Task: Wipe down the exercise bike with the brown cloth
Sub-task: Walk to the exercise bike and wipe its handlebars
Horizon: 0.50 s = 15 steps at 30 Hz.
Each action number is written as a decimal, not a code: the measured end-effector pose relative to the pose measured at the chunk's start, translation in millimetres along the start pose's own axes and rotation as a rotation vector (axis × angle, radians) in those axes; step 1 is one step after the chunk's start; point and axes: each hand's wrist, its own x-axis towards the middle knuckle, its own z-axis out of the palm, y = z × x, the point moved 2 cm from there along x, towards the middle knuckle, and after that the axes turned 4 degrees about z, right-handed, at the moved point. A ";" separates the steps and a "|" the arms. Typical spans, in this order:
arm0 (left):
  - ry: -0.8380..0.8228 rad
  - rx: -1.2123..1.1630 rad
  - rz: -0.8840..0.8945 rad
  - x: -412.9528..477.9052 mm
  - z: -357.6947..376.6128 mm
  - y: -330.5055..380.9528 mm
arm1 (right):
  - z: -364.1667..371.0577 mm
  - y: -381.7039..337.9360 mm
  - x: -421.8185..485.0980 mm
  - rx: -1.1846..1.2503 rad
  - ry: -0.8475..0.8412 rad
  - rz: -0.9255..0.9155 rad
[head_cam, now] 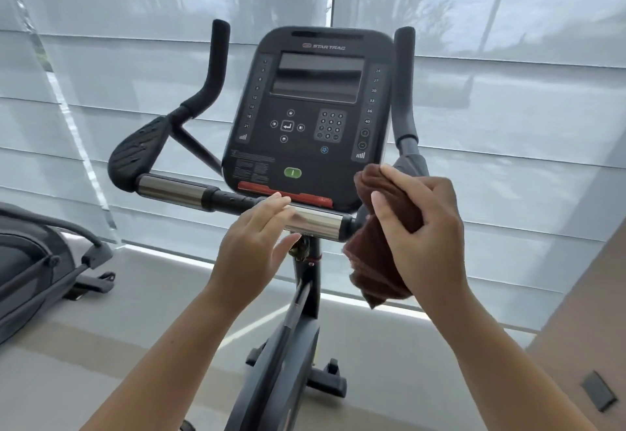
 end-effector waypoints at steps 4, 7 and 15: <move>-0.047 0.032 -0.023 -2.2 -0.1 -24.4 | 49.0 -15.8 33.5 -0.235 -0.219 -0.037; -0.052 0.020 0.005 -2.3 3.8 -28.6 | 81.2 -2.1 26.9 -0.664 -0.497 -0.007; -0.027 -0.034 0.004 -3.5 8.2 -37.8 | 84.4 15.0 13.6 -0.588 -0.556 -0.428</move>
